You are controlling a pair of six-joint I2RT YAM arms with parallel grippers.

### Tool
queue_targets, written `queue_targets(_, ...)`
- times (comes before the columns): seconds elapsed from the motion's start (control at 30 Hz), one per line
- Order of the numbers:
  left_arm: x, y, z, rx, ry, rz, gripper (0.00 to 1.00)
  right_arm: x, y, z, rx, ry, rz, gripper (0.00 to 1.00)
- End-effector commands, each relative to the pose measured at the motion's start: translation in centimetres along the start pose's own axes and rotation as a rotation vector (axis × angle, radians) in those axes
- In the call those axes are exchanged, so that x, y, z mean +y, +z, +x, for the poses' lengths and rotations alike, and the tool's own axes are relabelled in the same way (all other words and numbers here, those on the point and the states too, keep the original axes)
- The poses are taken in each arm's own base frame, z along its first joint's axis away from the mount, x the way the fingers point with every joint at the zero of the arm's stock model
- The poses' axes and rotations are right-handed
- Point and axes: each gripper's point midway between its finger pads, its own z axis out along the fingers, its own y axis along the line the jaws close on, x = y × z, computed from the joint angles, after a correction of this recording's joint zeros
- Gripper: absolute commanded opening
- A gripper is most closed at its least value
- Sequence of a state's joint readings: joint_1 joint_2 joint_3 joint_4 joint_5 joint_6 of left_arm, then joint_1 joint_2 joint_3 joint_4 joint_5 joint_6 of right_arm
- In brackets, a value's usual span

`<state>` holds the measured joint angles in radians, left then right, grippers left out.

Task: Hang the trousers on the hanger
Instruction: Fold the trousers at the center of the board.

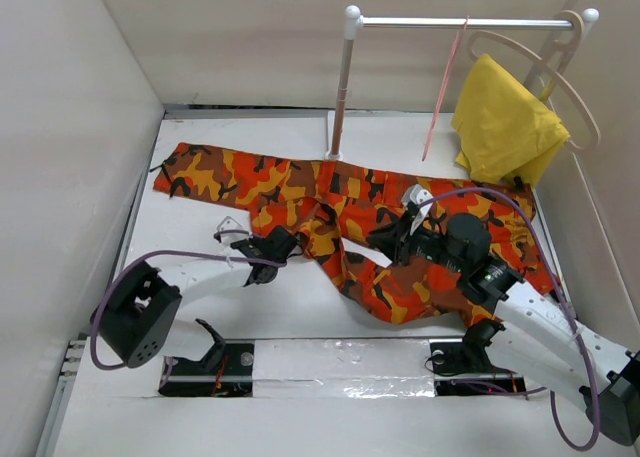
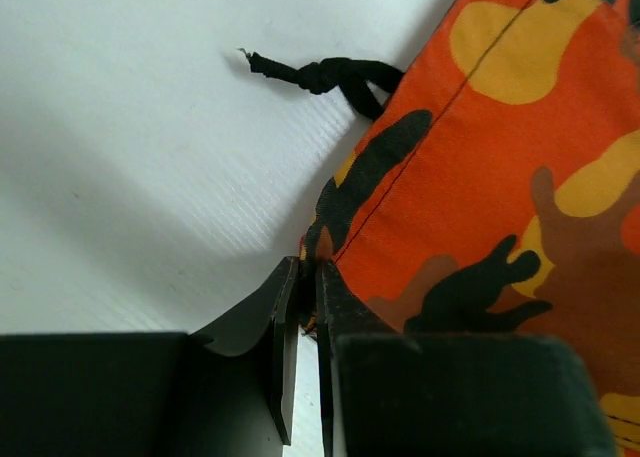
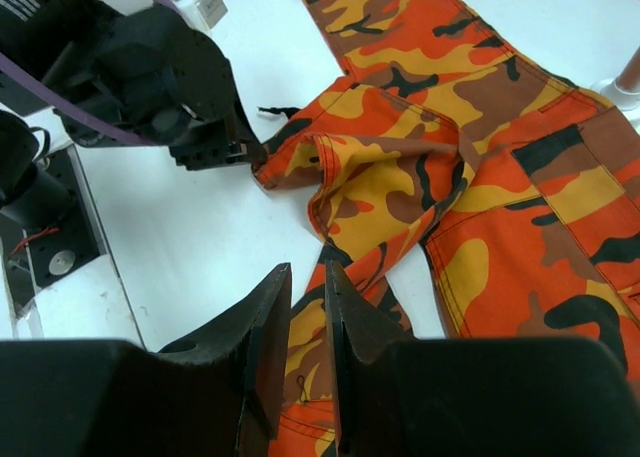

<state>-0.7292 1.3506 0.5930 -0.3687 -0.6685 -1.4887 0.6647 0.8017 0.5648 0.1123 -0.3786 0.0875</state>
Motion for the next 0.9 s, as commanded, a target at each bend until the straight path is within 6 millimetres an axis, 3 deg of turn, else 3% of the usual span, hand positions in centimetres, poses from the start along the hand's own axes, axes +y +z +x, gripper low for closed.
queue_targets(0.0, 0.2, -1.4, -2.8, -0.066, 0.059, 0.020, 0.00, -0.3, -0.3, -0.5, -0.033, -0.003, 0.015, 0.26)
queue_targets(0.03, -1.5, -3.0, -4.6, -0.091, 0.038, 0.077, 0.00, -0.4, -0.4, -0.3, -0.032, -0.004, 0.023, 0.26)
queue_targets(0.1, -2.0, -4.8, -8.0, -0.186, 0.045, 0.094, 0.00, -1.4, -0.5, 0.4, -0.021, 0.004, 0.067, 0.26)
queue_targets(0.13, -3.6, -7.3, -10.8, -0.227, 0.020, 0.162, 0.00, -1.7, -0.5, 0.9, -0.012, 0.008, 0.082, 0.26)
queue_targets(0.2, -3.8, -9.9, -14.8, -0.336, 0.004, 0.184, 0.00, -3.2, -0.7, 2.4, 0.020, 0.023, 0.163, 0.28)
queue_targets(0.23, -4.0, -12.5, -18.0, -0.404, -0.030, 0.222, 0.00, -3.8, -0.7, 3.3, 0.041, 0.028, 0.194, 0.32)
queue_targets(0.27, -4.0, -13.8, -19.5, -0.434, -0.048, 0.241, 0.00, -4.7, -0.9, 4.0, 0.055, 0.037, 0.236, 0.35)
queue_targets(0.3, -3.7, -16.1, -21.9, -0.468, -0.109, 0.285, 0.00, -5.5, -1.1, 5.5, 0.083, 0.050, 0.280, 0.39)
queue_targets(0.33, -3.1, -17.2, -23.1, -0.496, -0.127, 0.292, 0.00, -6.2, -1.3, 6.3, 0.103, 0.062, 0.312, 0.41)
queue_targets(0.37, -1.8, -18.1, -24.7, -0.546, -0.137, 0.271, 0.00, -6.5, -1.4, 7.1, 0.119, 0.084, 0.335, 0.48)
queue_targets(0.47, 1.8, -22.0, -29.0, -0.638, -0.282, 0.302, 0.00, -8.0, -1.9, 10.1, 0.177, 0.139, 0.411, 0.57)
queue_targets(0.53, 4.0, -23.8, -30.8, -0.674, -0.323, 0.343, 0.00, -8.7, -2.3, 11.2, 0.198, 0.161, 0.446, 0.58)
queue_targets(0.63, 6.9, -25.7, -32.6, -0.711, -0.404, 0.402, 0.00, -9.6, -2.9, 11.3, 0.195, 0.188, 0.500, 0.58)
queue_targets(0.87, 10.9, -25.0, -31.8, -0.719, -0.454, 0.481, 0.00, -13.0, -6.6, 10.9, 0.154, 0.229, 0.732, 0.61)
